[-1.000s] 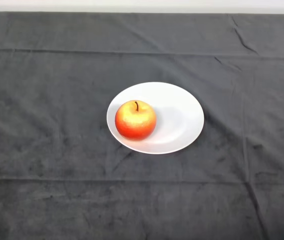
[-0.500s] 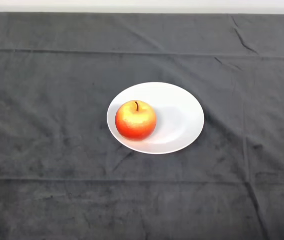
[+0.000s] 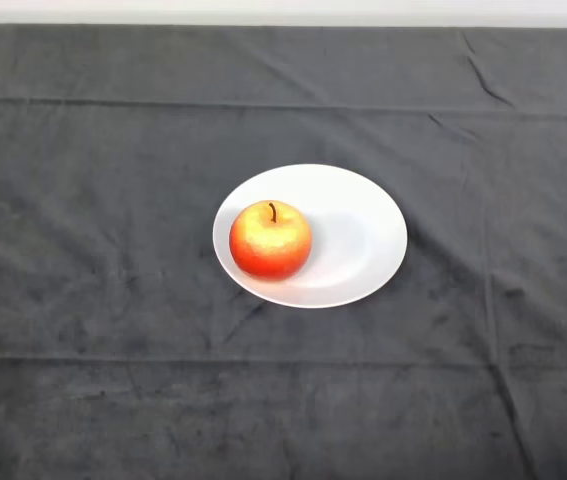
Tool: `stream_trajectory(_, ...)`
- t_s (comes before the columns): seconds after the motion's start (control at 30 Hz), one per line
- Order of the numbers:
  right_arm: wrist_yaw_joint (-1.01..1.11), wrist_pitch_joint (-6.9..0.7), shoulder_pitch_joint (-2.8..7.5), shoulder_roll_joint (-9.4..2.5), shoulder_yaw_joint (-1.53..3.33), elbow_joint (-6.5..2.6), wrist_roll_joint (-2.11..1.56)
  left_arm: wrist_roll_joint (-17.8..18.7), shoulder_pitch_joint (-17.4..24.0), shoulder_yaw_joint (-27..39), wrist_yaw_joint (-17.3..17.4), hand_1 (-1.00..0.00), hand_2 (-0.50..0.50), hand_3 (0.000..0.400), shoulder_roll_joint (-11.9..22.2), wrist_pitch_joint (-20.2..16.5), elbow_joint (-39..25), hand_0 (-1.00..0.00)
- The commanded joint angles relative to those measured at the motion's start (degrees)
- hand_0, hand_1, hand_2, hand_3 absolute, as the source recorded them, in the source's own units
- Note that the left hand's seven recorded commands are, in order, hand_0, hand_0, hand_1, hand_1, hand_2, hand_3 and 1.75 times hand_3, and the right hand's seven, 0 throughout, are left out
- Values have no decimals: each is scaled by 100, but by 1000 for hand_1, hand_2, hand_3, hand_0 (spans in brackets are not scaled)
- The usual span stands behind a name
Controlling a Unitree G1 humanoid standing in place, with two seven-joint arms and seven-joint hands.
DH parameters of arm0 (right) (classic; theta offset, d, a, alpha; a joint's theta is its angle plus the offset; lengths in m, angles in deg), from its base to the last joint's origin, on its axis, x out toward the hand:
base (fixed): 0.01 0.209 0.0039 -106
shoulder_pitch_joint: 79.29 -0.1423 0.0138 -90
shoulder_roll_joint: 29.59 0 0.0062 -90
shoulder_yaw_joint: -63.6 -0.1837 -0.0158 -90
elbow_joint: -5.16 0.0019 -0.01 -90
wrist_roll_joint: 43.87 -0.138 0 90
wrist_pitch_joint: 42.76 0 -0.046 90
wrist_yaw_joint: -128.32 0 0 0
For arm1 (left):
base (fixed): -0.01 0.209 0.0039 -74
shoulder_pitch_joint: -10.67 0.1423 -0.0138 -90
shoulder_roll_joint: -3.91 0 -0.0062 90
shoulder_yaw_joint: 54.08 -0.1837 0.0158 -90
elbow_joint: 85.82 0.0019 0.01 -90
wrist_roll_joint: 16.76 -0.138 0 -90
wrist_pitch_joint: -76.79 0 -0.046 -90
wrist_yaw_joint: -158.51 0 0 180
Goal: Move the apple to the plate
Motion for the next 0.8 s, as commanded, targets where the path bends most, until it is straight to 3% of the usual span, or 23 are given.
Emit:
stream_trajectory(0.03, 10, 29, -96, 130, -88, -180, 26, -92, -175, 54, 52, 0, 0, 0, 8, 152, 334, 0)
stream_trajectory(0.8, 15, 31, -98, 131, -92, -186, 30, -189, -185, 92, 42, 0, 0, 0, -3, 192, 367, 0)
